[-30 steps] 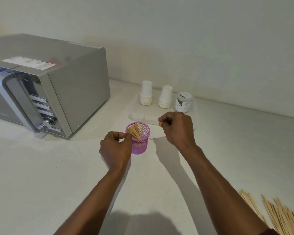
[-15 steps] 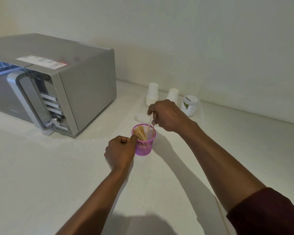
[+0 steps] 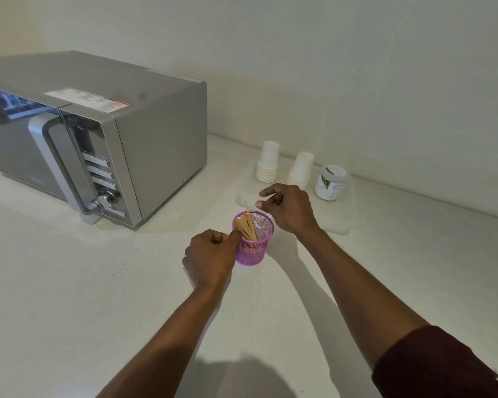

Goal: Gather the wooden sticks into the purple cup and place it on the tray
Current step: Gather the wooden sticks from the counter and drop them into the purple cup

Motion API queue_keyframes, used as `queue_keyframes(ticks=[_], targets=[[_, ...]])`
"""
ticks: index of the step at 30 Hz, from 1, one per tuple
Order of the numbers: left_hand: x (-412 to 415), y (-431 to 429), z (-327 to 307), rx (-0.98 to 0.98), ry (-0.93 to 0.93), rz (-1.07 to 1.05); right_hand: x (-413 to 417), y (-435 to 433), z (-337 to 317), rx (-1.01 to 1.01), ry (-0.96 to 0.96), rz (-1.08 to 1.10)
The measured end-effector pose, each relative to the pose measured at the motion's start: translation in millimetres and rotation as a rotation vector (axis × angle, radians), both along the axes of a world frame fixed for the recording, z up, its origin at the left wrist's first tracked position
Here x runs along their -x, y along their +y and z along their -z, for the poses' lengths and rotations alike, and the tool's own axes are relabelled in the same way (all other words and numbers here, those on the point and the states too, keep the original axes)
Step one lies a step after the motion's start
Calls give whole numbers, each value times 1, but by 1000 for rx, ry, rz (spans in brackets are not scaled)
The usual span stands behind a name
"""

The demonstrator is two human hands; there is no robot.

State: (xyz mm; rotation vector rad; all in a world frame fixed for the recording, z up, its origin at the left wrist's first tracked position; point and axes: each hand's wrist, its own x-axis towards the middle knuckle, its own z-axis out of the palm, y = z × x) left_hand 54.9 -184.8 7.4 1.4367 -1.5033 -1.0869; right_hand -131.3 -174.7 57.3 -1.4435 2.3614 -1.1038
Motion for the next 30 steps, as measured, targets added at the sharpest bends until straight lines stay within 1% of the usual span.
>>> queue_keyframes(ticks=[2, 4, 9, 11, 13, 14, 18, 20, 22, 24, 26, 28, 30], targets=[[0, 0, 0, 2, -2, 2, -1, -3, 0, -1, 40, -82], [-1, -1, 1, 7, -8, 5, -4, -5, -2, -3, 121, -179], [-1, -1, 2, 32, -30, -3, -9, -7, -3, -83, 455, -393], [-1, -2, 2, 35, -26, -11, -8, -5, 1, -110, 512, -425], [-1, -1, 3, 39, -22, -10, -8, 1, 5, -97, 481, -411], [-1, -2, 3, 41, -18, -11, -9, 4, 6, -58, 436, -384], [-1, -1, 5, 42, -30, -23, -2, 33, -2, 158, 110, -187], [-2, 2, 5, 35, -43, -21, 5, 57, -8, 198, -20, -115], [-5, 8, 5, 32, -13, -24, 14, 87, -12, 220, -113, -59], [-8, 22, 6, 31, 31, -47, 21, 122, -15, 214, -157, -14], [-8, 44, 7, 44, 46, -46, 29, 164, -14, 175, -144, 56], [-5, 73, 8, 58, 44, 9, 35, 206, -11, 121, -139, 142], [1, 100, 11, 79, 10, 109, 37, 243, -9, 53, -144, 235]])
